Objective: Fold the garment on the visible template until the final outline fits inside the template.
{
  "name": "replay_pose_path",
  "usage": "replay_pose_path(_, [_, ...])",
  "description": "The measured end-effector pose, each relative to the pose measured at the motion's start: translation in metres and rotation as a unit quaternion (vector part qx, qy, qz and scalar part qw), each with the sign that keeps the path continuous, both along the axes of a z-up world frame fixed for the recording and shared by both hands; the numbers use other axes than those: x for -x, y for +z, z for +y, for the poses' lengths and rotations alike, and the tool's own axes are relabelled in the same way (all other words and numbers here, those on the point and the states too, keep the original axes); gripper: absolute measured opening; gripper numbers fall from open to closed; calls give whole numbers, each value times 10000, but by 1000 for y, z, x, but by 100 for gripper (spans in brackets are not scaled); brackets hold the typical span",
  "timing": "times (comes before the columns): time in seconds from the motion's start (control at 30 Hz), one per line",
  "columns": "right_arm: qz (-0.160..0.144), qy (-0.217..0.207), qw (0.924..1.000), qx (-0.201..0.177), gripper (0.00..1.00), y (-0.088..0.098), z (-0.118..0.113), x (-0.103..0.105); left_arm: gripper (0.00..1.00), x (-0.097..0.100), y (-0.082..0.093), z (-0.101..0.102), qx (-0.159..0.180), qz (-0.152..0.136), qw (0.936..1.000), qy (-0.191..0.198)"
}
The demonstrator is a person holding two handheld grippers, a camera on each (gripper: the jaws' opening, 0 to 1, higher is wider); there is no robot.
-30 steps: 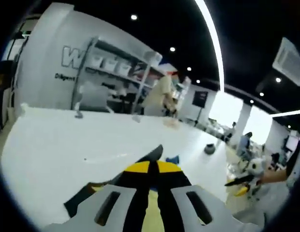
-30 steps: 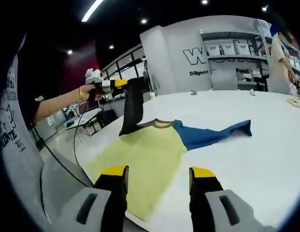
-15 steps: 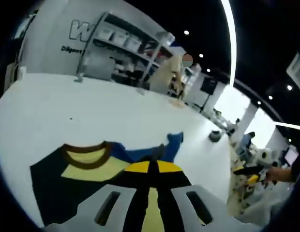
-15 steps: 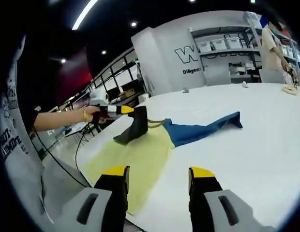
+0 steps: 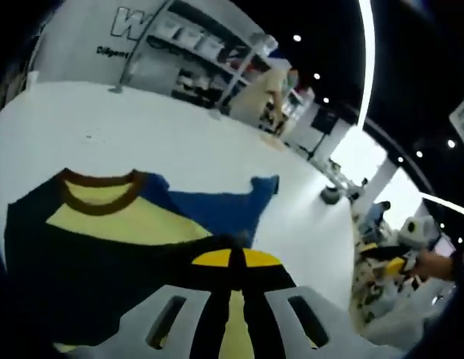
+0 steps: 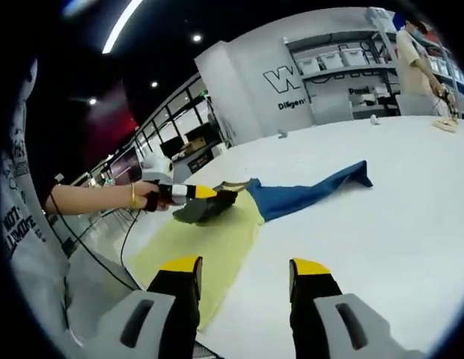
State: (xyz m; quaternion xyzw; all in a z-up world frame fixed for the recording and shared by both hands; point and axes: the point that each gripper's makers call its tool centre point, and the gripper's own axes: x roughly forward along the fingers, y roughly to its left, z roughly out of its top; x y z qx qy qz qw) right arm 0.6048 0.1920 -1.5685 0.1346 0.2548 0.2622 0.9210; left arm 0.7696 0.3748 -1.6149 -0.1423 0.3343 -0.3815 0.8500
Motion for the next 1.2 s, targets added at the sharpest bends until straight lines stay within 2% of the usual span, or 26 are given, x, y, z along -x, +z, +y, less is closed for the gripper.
replay_pose_path(0.17, [61,-76,9999,-41,43,-6,-3,1,0,5,-21,-10,-127,183,9998,10])
replay_pose_path(0.33, [148,-62,9998,-91,43,-12,1,1,1,8,-32,-21,-157,259,9995,-35])
replay_pose_path(0.37, [174,-62,9998,-96,43,-13,1,1,0,11,-34,-23,-182,252,9994,-126])
replay_pose_path(0.43, [142,-83,9997,-158,43,-11,2,-1,0,26,-37,-32,-186,453,9976,-483])
replay_pose_path(0.47, [122,-100,9997,-177,43,-10,2,-3,0,34,-42,-33,-383,473,9961,-646])
replay_pose_path(0.53, [106,-87,9998,-171,43,-8,3,-4,0,39,-45,-32,-622,397,9944,-751])
replay_pose_path(0.57, [102,-74,9998,-156,43,-8,3,-5,0,41,-45,-32,-613,394,9946,-735])
replay_pose_path(0.7, [88,-27,9999,-104,43,-8,2,-7,0,39,-43,-28,-644,331,9943,-779])
replay_pose_path(0.73, [85,-21,9999,-93,43,-9,1,-8,0,36,-39,-26,-672,207,9948,-731])
replay_pose_path(0.77, [76,-13,9999,-80,43,-8,0,-8,0,28,-30,-26,-611,-43,9964,-582])
replay_pose_path(0.8, [72,-3,9999,-71,43,-8,0,-9,0,22,-27,-22,-557,-135,9973,-454])
replay_pose_path(0.93, [21,-24,10000,-8,43,-7,-8,-13,7,9,-17,-20,-546,-265,9979,-219])
replay_pose_path(1.0, [12,-36,10000,9,43,-7,-12,-16,10,5,-23,-19,-674,-253,9971,-253])
replay_pose_path(1.2, [10,-66,9999,91,42,-7,-21,-23,19,13,-42,-23,-991,45,9934,-573])
